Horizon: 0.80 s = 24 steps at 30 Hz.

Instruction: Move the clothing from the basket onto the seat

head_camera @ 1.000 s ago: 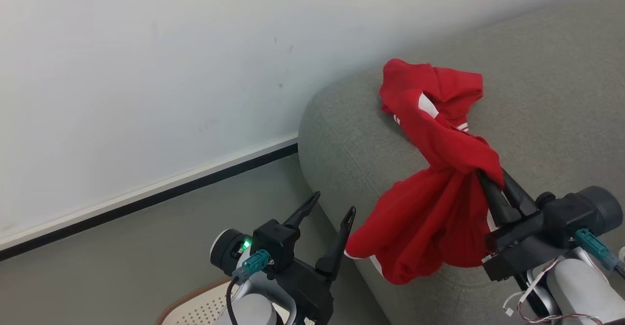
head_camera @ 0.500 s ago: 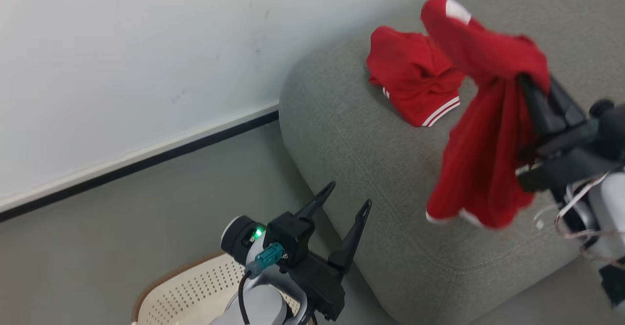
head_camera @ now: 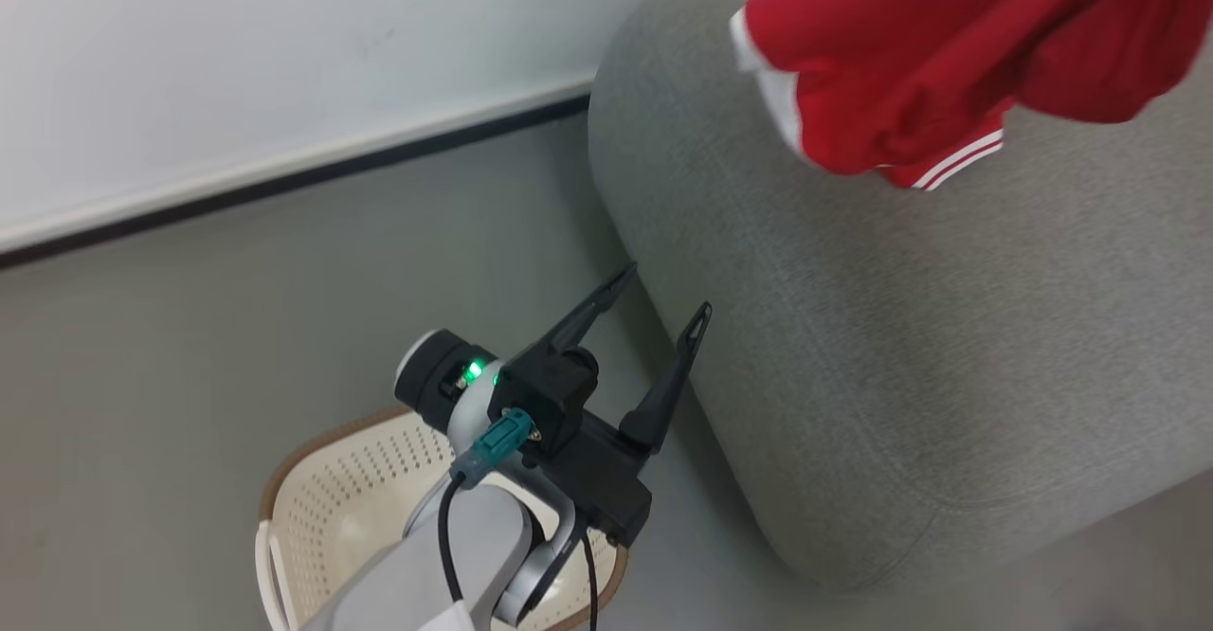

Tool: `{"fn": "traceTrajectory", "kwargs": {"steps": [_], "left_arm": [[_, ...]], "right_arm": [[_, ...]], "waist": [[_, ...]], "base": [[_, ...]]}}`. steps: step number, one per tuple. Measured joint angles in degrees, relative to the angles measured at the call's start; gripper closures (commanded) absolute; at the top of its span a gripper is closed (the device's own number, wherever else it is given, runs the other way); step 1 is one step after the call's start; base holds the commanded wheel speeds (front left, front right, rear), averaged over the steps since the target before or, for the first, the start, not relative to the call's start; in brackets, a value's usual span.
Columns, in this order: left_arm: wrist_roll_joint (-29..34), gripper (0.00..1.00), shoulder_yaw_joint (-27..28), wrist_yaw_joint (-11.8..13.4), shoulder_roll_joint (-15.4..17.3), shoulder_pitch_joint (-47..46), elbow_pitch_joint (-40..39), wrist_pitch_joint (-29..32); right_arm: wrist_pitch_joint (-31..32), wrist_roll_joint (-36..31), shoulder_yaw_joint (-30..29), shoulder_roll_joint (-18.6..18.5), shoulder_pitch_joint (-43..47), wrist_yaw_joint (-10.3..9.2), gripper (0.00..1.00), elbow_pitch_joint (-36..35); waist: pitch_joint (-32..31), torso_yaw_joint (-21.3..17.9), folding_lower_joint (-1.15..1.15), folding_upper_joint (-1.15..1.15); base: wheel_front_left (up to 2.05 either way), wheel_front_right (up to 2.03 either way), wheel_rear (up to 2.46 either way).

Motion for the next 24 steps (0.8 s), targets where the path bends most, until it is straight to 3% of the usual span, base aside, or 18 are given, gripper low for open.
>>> {"fn": "traceTrajectory", "kwargs": {"steps": [14,24], "left_arm": [[3.1,0.00,0.7,0.5,2.9,-4.5,-5.6,3.0],[5.6,0.00,0.8,0.6,4.3,-8.7,-8.9,5.6]], "right_arm": [[2.5,3.2,-3.6,-0.8,-5.3,-0.38,1.00,16.2],[2.1,3.0,-4.4,0.7,-10.0,-3.58,1.00,24.2]], "waist": [[11.7,3.9,0.00,0.01],[21.2,5.8,0.00,0.01]], "base": [[0.00,0.00,0.00],[0.00,0.00,0.00]]}}
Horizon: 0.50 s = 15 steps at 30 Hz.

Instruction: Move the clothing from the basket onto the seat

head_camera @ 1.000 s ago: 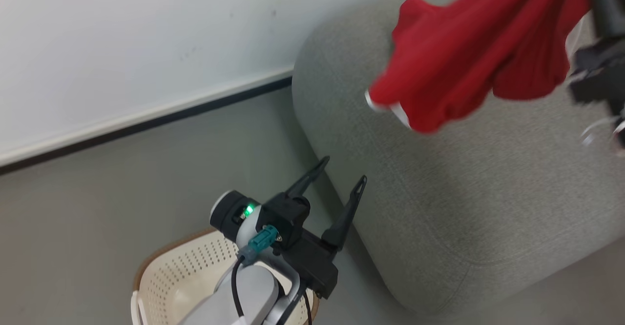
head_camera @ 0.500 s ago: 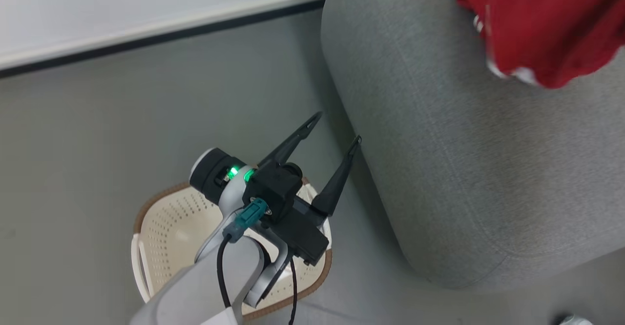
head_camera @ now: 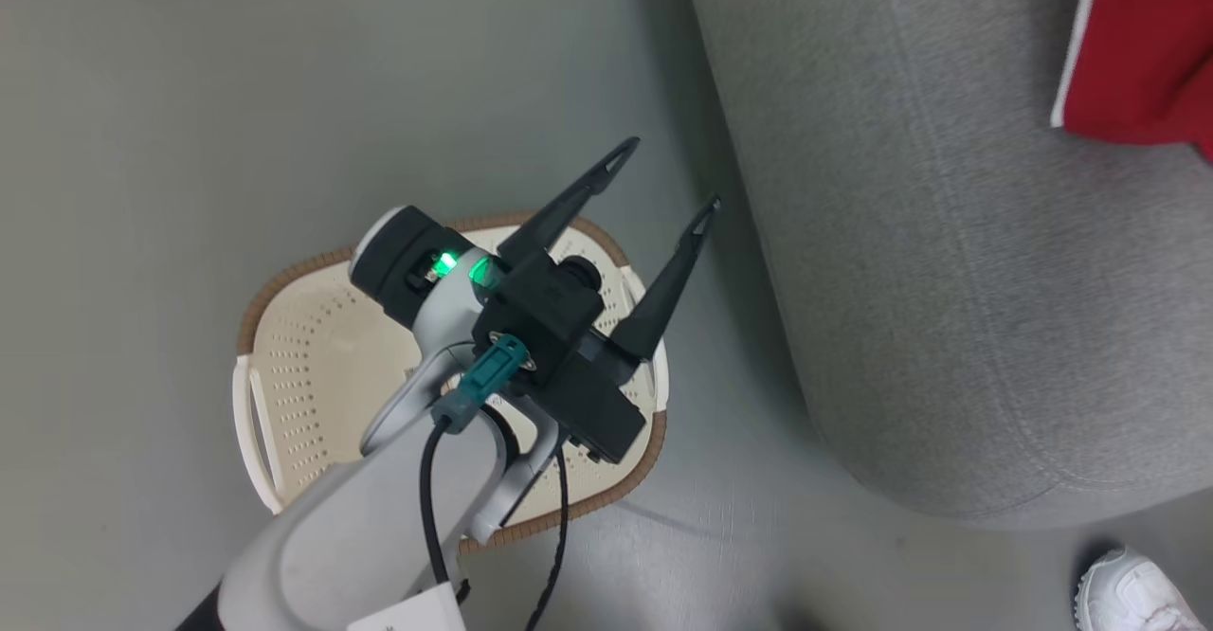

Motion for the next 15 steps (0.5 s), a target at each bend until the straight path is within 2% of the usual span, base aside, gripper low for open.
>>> {"fn": "traceTrajectory", "kwargs": {"steps": [7,11,12,13,14,15], "left_arm": [[0.5,0.00,0.4,0.3,1.4,-0.5,0.3,0.1],[0.5,0.00,0.7,0.3,2.0,-0.7,0.8,0.2],[0.5,0.00,0.7,0.3,2.1,-0.7,1.0,0.2],[0.5,0.00,0.8,0.3,2.2,-0.7,1.1,0.2],[0.5,0.00,0.9,0.3,2.3,-0.7,1.3,0.2],[0.5,0.00,0.9,0.3,2.3,-0.7,1.5,0.0]], "right_arm": [[-2.5,-0.5,1.6,3.6,-2.2,0.03,1.00,4.8],[-4.3,-0.6,2.0,4.1,-2.8,0.38,0.87,7.6],[-4.5,-0.7,2.2,4.3,-3.0,0.55,0.79,8.1],[-4.9,-0.8,2.3,4.4,-3.1,0.56,0.76,8.5],[-5.2,-1.0,2.4,4.6,-3.1,0.57,0.58,8.9],[-5.5,-1.0,2.6,4.8,-3.1,0.65,0.33,9.3]], "waist": [[4.8,0.5,0.00,0.00],[5.8,0.3,0.00,0.00],[5.8,0.2,0.00,0.00],[5.7,0.0,0.00,0.00],[5.5,-0.2,0.00,0.00],[5.3,-0.3,0.00,-0.01]], "base": [[0.00,0.00,0.00],[0.00,0.00,0.00],[0.00,0.00,0.00],[0.00,0.00,0.00],[0.00,0.00,0.00],[0.00,0.00,0.00]]}}
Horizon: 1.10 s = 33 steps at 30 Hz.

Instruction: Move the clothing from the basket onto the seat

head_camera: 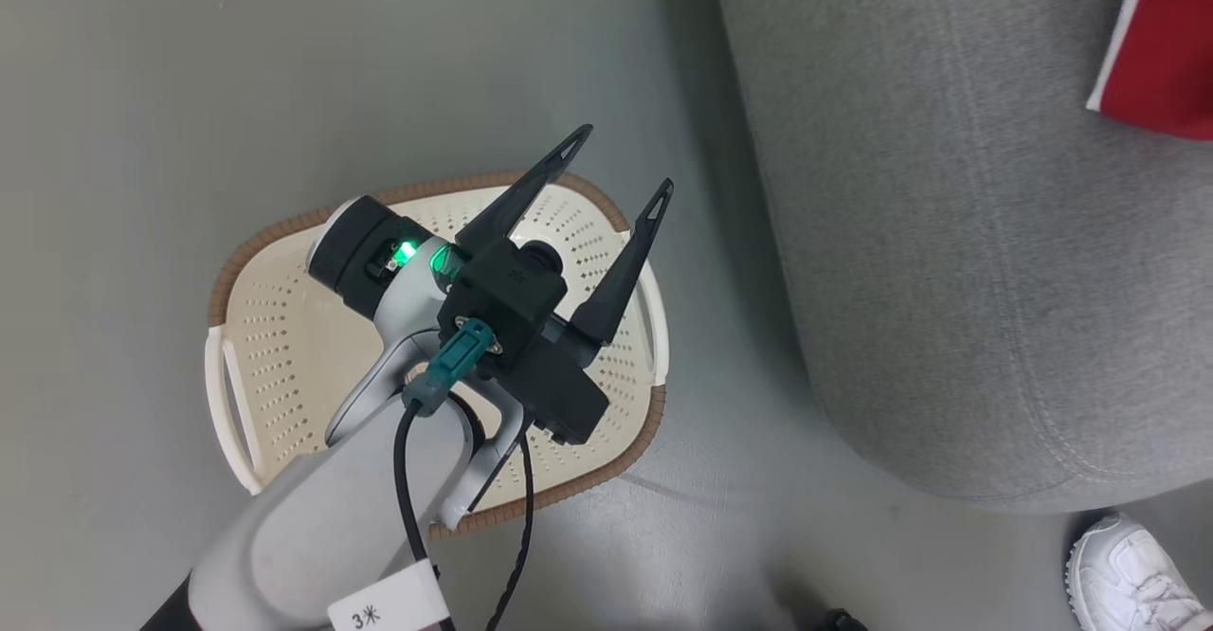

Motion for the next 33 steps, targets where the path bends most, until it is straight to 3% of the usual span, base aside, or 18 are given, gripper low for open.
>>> {"fn": "traceTrajectory", "kwargs": {"steps": [1,15,24,33], "left_arm": [[0.0,0.00,0.1,0.0,0.0,0.0,0.2,-0.1],[-3.7,0.00,2.5,-0.3,-2.3,1.6,4.4,-4.6],[-5.3,0.00,5.6,0.3,-3.7,3.7,8.0,-7.7],[-7.9,0.00,9.6,1.2,-3.1,9.3,11.1,-9.4]], "right_arm": [[-0.3,0.0,0.1,0.1,0.0,0.21,0.00,0.5],[-2.3,-1.2,3.3,1.5,1.4,2.86,0.00,4.0],[-2.3,-2.0,4.3,2.7,5.8,3.27,0.00,4.0],[-2.4,-1.9,5.2,5.6,14.2,3.54,0.00,1.0]], "waist": [[-0.3,-0.2,0.00,0.00],[-7.4,-1.8,-0.01,0.00],[-13.2,-1.2,-0.02,-0.02],[-20.4,1.1,-0.02,-0.02]], "base": [[0.00,0.00,0.00],[0.00,0.00,0.00],[0.00,0.00,0.00],[0.00,0.00,0.00]]}}
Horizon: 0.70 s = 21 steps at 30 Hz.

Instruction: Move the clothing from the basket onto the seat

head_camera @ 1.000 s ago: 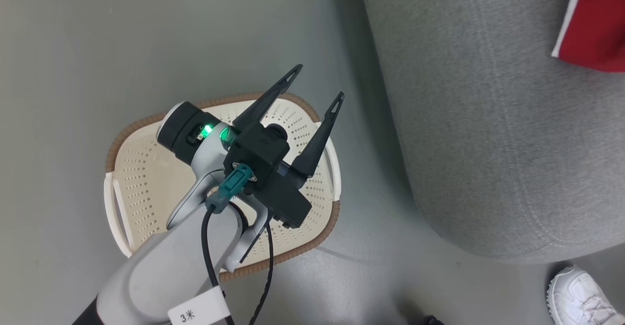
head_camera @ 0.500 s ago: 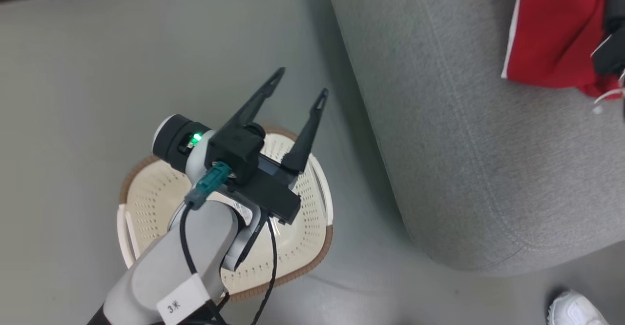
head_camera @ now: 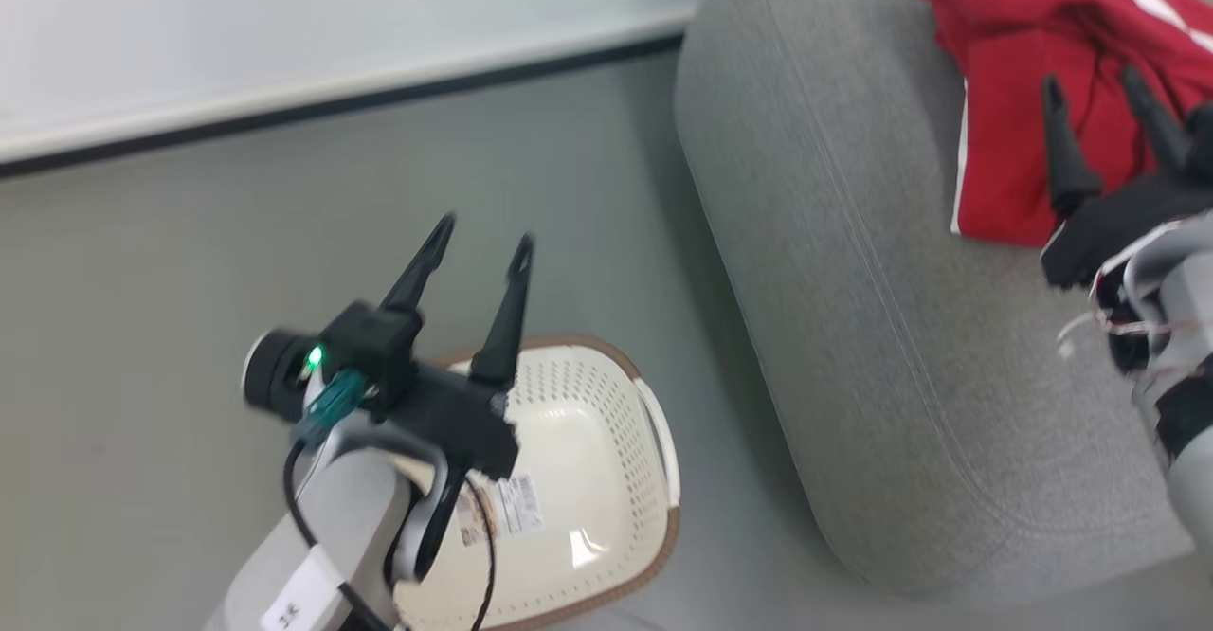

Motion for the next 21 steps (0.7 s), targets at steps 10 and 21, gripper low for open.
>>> {"fn": "traceTrajectory", "kwargs": {"steps": [10,21], "left_arm": [[-1.3,0.00,4.9,0.6,1.0,9.7,1.8,-0.8],[-2.8,0.00,11.0,1.0,2.9,22.9,-0.4,-1.0]], "right_arm": [[0.0,0.4,0.3,2.2,11.8,0.24,0.00,-7.2],[0.0,1.8,-0.3,6.2,26.9,-1.44,0.00,-19.4]], "waist": [[-8.0,4.3,0.00,0.00],[-16.4,9.2,0.00,0.00]], "base": [[0.00,0.00,0.00],[0.00,0.00,0.00]]}}
